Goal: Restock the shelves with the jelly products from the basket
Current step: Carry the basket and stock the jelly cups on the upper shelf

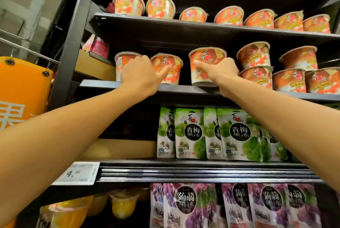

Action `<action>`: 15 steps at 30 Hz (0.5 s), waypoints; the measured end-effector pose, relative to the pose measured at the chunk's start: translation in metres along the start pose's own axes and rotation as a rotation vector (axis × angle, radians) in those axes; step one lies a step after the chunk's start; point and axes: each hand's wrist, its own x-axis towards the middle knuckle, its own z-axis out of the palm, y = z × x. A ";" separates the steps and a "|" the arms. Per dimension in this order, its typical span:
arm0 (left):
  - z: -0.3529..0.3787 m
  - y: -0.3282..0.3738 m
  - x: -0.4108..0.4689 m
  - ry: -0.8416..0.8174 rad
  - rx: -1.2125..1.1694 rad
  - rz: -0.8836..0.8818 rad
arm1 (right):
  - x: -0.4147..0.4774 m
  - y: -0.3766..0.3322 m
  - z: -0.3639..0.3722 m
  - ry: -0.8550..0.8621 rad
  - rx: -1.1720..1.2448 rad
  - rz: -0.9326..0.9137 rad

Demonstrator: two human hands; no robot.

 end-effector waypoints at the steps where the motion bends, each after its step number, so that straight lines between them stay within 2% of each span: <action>1: -0.004 -0.010 -0.005 0.068 0.051 0.079 | 0.000 0.002 0.003 0.001 -0.024 -0.002; 3: -0.011 -0.031 -0.014 0.141 0.111 0.206 | 0.000 0.004 0.008 0.022 -0.091 -0.011; 6: -0.015 -0.060 -0.027 0.145 0.088 0.310 | 0.004 0.005 0.017 0.017 -0.155 -0.001; 10: -0.015 -0.078 -0.038 0.133 -0.019 0.398 | 0.008 0.007 0.026 -0.007 -0.260 0.016; 15: -0.015 -0.084 -0.040 0.212 -0.003 0.443 | 0.010 0.011 0.034 -0.001 -0.451 0.000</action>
